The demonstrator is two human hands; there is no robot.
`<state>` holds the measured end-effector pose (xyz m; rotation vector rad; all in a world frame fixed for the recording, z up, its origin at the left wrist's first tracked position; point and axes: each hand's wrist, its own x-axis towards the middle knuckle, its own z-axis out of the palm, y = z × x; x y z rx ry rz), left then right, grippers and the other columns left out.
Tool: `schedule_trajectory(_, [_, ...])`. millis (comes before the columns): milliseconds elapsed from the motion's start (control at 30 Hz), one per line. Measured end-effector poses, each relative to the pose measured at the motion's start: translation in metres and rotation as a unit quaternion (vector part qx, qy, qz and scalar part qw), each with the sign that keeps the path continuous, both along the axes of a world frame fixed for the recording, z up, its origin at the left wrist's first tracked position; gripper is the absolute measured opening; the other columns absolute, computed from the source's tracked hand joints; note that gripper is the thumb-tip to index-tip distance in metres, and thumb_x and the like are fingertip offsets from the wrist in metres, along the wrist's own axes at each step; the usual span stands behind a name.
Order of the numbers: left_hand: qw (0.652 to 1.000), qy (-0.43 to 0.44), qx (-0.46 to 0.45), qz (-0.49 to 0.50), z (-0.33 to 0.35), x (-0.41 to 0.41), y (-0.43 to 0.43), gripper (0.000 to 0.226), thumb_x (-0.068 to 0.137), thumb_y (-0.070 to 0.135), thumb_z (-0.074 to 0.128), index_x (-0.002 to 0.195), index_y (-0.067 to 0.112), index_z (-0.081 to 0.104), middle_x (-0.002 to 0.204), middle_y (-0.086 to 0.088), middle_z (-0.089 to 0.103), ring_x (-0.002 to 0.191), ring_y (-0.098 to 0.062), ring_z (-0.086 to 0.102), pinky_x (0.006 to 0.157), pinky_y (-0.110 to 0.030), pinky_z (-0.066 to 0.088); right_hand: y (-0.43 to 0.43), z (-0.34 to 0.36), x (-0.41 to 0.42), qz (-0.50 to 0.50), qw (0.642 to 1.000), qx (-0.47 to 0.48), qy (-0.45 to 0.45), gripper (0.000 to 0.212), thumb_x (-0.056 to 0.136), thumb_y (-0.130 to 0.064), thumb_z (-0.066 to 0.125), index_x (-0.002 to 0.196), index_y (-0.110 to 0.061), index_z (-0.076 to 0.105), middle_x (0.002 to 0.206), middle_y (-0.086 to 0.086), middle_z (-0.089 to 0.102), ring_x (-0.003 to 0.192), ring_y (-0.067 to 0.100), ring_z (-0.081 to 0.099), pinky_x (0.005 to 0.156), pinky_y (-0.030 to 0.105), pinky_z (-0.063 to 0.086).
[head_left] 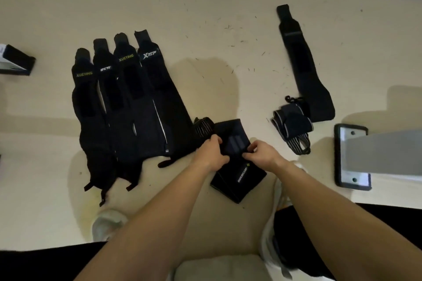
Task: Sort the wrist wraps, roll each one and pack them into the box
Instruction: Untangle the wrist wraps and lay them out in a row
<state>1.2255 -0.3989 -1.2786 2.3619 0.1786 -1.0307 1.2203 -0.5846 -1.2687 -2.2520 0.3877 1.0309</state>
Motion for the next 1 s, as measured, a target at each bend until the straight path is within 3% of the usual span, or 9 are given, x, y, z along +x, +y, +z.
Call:
schedule_trajectory(100, [0.998, 0.033, -0.039, 0.036, -0.002, -0.018, -0.012, 0.063, 0.088, 0.032, 0.078, 0.141, 0.017, 0.049, 0.134, -0.006, 0.061, 0.118, -0.024, 0.062, 0.099, -0.038, 0.053, 0.005, 0.003, -0.004, -0.026, 0.997, 0.071, 0.015, 0.031, 0.090, -0.020, 0.077, 0.115, -0.005, 0.067, 0.108, 0.009, 0.067, 0.098, 0.020, 0.062, 0.088, 0.026, 0.045])
schedule_trajectory(267, [0.986, 0.052, -0.092, 0.128, 0.004, -0.027, -0.016, 0.042, 0.093, 0.031, 0.073, 0.130, 0.019, 0.059, 0.118, -0.003, 0.066, 0.099, -0.019, 0.064, 0.082, -0.032, 0.053, 0.006, 0.011, 0.004, -0.021, 0.989, 0.135, 0.057, 0.034, 0.083, -0.003, 0.079, 0.113, -0.013, 0.068, 0.109, 0.009, 0.068, 0.109, 0.026, 0.066, 0.102, 0.036, 0.051])
schedule_trajectory(433, [0.890, 0.170, -0.265, 0.329, 0.054, -0.011, 0.002, 0.033, 0.097, 0.034, 0.071, 0.123, 0.014, 0.069, 0.105, -0.004, 0.072, 0.084, -0.016, 0.067, 0.067, -0.026, 0.056, 0.005, 0.049, 0.024, -0.162, 0.954, 0.250, 0.032, 0.033, 0.087, -0.001, 0.076, 0.118, -0.007, 0.068, 0.112, 0.015, 0.070, 0.107, 0.029, 0.069, 0.093, 0.037, 0.058])
schedule_trajectory(533, [0.854, 0.185, -0.320, 0.366, 0.088, 0.002, 0.015, 0.032, 0.095, 0.042, 0.071, 0.115, 0.017, 0.071, 0.102, -0.006, 0.072, 0.080, -0.020, 0.071, 0.077, -0.029, 0.053, 0.008, 0.085, 0.041, -0.196, 0.930, 0.311, -0.005, 0.028, 0.090, -0.002, 0.073, 0.117, -0.007, 0.068, 0.109, 0.011, 0.073, 0.098, 0.022, 0.071, 0.078, 0.028, 0.060])
schedule_trajectory(633, [0.815, 0.150, -0.373, 0.417, 0.115, 0.012, 0.017, 0.037, 0.095, 0.038, 0.072, 0.121, 0.011, 0.070, 0.102, -0.009, 0.073, 0.084, -0.023, 0.073, 0.078, -0.032, 0.057, 0.012, 0.120, 0.049, -0.195, 0.919, 0.341, -0.047, 0.027, 0.092, -0.002, 0.070, 0.117, -0.010, 0.066, 0.106, 0.007, 0.073, 0.093, 0.018, 0.069, 0.071, 0.020, 0.053])
schedule_trajectory(733, [0.774, 0.051, -0.433, 0.459, 0.142, 0.021, 0.014, 0.028, 0.097, 0.011, 0.070, 0.124, 0.008, 0.065, 0.111, -0.010, 0.072, 0.093, -0.023, 0.072, 0.075, -0.031, 0.060, 0.015, 0.145, 0.049, -0.207, 0.910, 0.350, -0.076, 0.029, 0.091, -0.002, 0.071, 0.119, -0.007, 0.065, 0.111, 0.014, 0.072, 0.089, 0.023, 0.070, 0.071, 0.027, 0.056])
schedule_trajectory(800, [0.763, -0.012, -0.441, 0.473, 0.157, 0.027, 0.014, 0.043, 0.094, 0.002, 0.071, 0.133, 0.008, 0.053, 0.117, -0.010, 0.071, 0.102, -0.026, 0.072, 0.079, -0.034, 0.061, 0.016, 0.157, 0.045, -0.220, 0.906, 0.350, -0.092, 0.029, 0.092, -0.009, 0.073, 0.120, -0.007, 0.064, 0.111, 0.016, 0.072, 0.087, 0.024, 0.071, 0.071, 0.031, 0.057])
schedule_trajectory(900, [0.773, -0.044, -0.458, 0.436, 0.177, 0.032, 0.015, 0.062, 0.094, 0.006, 0.073, 0.148, -0.002, 0.044, 0.132, -0.018, 0.068, 0.117, -0.031, 0.070, 0.088, -0.037, 0.063, 0.015, 0.167, 0.034, -0.174, 0.906, 0.380, -0.070, 0.030, 0.096, -0.025, 0.068, 0.121, -0.008, 0.068, 0.114, 0.016, 0.074, 0.099, 0.026, 0.073, 0.087, 0.038, 0.057])
schedule_trajectory(1000, [0.768, -0.067, -0.483, 0.415, 0.193, 0.035, 0.021, 0.036, 0.099, 0.005, 0.064, 0.134, -0.004, 0.062, 0.122, -0.020, 0.072, 0.114, -0.032, 0.069, 0.095, -0.040, 0.060, 0.016, 0.162, 0.020, -0.116, 0.905, 0.406, -0.043, 0.028, 0.098, -0.016, 0.064, 0.124, -0.006, 0.069, 0.122, 0.018, 0.072, 0.115, 0.034, 0.068, 0.102, 0.046, 0.052])
